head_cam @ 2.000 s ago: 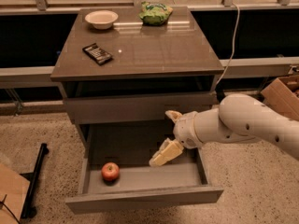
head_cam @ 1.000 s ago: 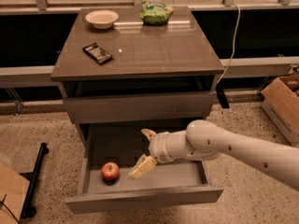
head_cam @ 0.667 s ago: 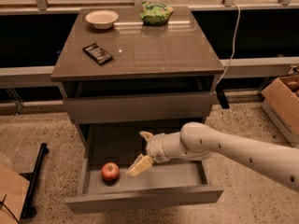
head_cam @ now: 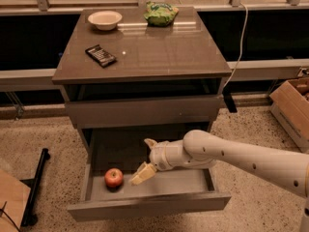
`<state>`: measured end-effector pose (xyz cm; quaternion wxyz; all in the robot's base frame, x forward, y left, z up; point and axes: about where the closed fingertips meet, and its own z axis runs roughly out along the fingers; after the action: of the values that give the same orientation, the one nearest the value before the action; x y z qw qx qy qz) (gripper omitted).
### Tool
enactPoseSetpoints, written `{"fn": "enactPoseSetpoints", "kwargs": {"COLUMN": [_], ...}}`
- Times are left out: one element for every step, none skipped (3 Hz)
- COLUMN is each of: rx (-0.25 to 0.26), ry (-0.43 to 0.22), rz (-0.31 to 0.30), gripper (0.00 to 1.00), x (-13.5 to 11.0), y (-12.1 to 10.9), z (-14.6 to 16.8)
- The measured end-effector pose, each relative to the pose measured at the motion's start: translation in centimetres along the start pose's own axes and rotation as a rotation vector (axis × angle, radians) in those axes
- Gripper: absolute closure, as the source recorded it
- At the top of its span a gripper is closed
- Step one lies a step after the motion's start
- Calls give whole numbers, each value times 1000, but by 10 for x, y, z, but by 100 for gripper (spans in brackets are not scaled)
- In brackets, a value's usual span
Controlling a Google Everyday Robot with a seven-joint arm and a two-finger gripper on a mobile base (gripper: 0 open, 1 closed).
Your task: Pick apple from middle drawer and place on counter
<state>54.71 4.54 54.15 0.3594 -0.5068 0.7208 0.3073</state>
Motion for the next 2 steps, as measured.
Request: {"fn": "enactPoseSetpoints", "kwargs": {"rx": [-1,-6], "ry": [4,-14], "rz": [-30,-38], "gripper": [0,0], "x": [19,44], "y": [-9,-18], "z": [25,61]}}
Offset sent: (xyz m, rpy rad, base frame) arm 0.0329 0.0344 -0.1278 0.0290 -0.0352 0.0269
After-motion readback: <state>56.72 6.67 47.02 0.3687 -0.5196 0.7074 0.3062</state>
